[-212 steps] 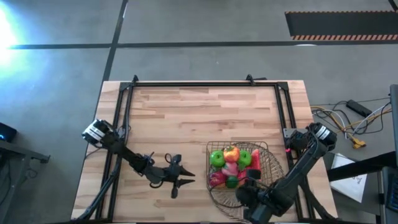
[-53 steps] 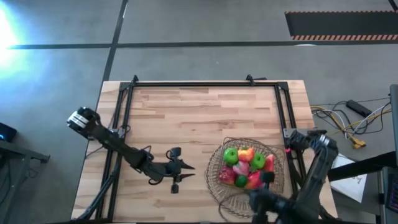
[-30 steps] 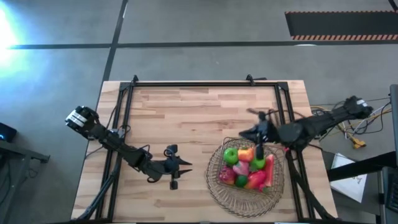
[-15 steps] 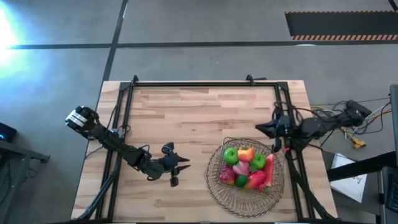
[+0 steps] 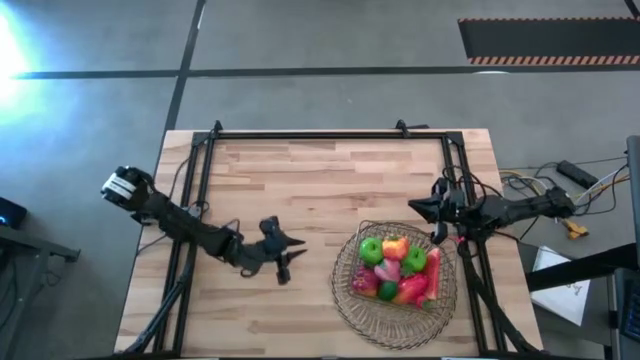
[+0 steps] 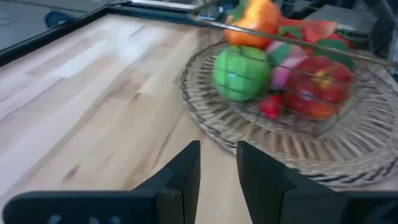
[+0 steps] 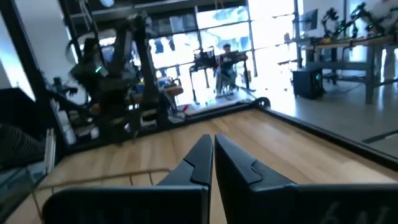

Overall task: Build produce basket
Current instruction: Return to Home Position

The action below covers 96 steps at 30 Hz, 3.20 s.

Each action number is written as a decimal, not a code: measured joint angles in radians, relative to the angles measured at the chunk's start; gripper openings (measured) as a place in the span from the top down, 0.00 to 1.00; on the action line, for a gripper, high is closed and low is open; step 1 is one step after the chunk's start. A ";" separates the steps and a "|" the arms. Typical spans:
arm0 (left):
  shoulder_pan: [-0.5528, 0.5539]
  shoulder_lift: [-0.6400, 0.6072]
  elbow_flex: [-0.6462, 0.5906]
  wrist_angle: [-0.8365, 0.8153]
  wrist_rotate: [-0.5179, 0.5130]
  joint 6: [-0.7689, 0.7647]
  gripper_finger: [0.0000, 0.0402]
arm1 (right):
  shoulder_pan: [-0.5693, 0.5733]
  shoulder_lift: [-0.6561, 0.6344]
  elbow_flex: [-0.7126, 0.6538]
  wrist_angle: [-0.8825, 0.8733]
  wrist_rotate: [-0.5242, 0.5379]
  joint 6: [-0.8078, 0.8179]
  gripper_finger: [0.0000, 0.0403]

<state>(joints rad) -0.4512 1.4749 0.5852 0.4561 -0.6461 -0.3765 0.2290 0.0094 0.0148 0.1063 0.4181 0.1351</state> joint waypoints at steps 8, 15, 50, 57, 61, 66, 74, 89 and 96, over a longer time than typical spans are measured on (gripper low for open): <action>0.216 -0.264 -0.195 0.029 0.221 0.055 0.83 | -0.048 -0.009 -0.001 -0.032 -0.083 -0.017 0.98; 0.345 -0.518 -0.337 0.031 0.296 0.150 0.94 | -0.091 -0.007 -0.002 -0.051 -0.101 -0.033 0.98; 0.425 -1.466 -0.578 -0.430 0.588 0.254 1.00 | -0.105 0.029 -0.004 -0.071 -0.202 -0.005 0.98; 0.432 -1.429 -0.579 -0.433 0.579 0.283 1.00 | -0.105 0.037 -0.004 -0.071 -0.201 -0.007 0.98; 0.432 -1.427 -0.580 -0.433 0.576 0.286 1.00 | -0.134 0.040 -0.004 -0.071 -0.187 -0.042 0.98; 0.432 -1.406 -0.580 -0.428 0.574 0.280 1.00 | -0.197 0.038 -0.004 -0.083 -0.273 -0.054 0.98; 0.432 -1.374 -0.580 -0.377 0.564 0.280 1.00 | -0.210 0.038 -0.004 -0.097 -0.413 -0.070 0.98; 0.432 -1.322 -0.581 -0.369 0.570 0.280 1.00 | -0.210 0.039 -0.004 -0.095 -0.415 -0.108 0.98; 0.431 -1.299 -0.581 -0.368 0.574 0.280 1.00 | -0.210 0.039 -0.004 -0.095 -0.411 -0.102 0.98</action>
<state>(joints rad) -0.0198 0.1757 0.0044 0.0879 -0.0719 -0.0967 0.0193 0.0486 0.0111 0.0118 0.0074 0.0330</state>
